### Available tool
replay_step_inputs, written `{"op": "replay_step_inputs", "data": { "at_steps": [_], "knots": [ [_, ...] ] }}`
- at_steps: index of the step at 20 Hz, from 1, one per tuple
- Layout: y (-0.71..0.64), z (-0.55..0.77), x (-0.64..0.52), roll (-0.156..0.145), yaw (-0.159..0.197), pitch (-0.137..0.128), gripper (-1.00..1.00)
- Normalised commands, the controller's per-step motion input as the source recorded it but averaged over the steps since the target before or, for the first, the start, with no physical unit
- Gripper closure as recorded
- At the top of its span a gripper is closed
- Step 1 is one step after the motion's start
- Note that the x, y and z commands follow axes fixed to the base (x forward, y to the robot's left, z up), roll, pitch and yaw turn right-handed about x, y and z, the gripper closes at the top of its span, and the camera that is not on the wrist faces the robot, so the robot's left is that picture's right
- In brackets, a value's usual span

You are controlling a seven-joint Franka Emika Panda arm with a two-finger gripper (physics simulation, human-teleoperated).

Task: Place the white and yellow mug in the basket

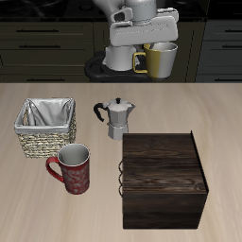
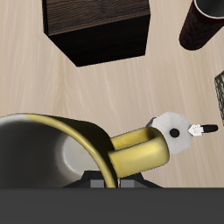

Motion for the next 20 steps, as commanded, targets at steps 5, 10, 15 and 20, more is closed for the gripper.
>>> {"op": "replay_step_inputs", "data": {
  "at_steps": [5,10,15,20],
  "knots": [
    [-0.56,0.19,0.15,0.038,-0.019,0.056,1.0],
    [-0.59,0.11,0.27,0.048,0.068,0.04,1.0],
    [-0.5,0.04,0.2,0.016,-0.005,0.052,1.0],
    [-0.56,0.14,0.02,-0.027,-0.017,-0.041,1.0]
  ]
}}
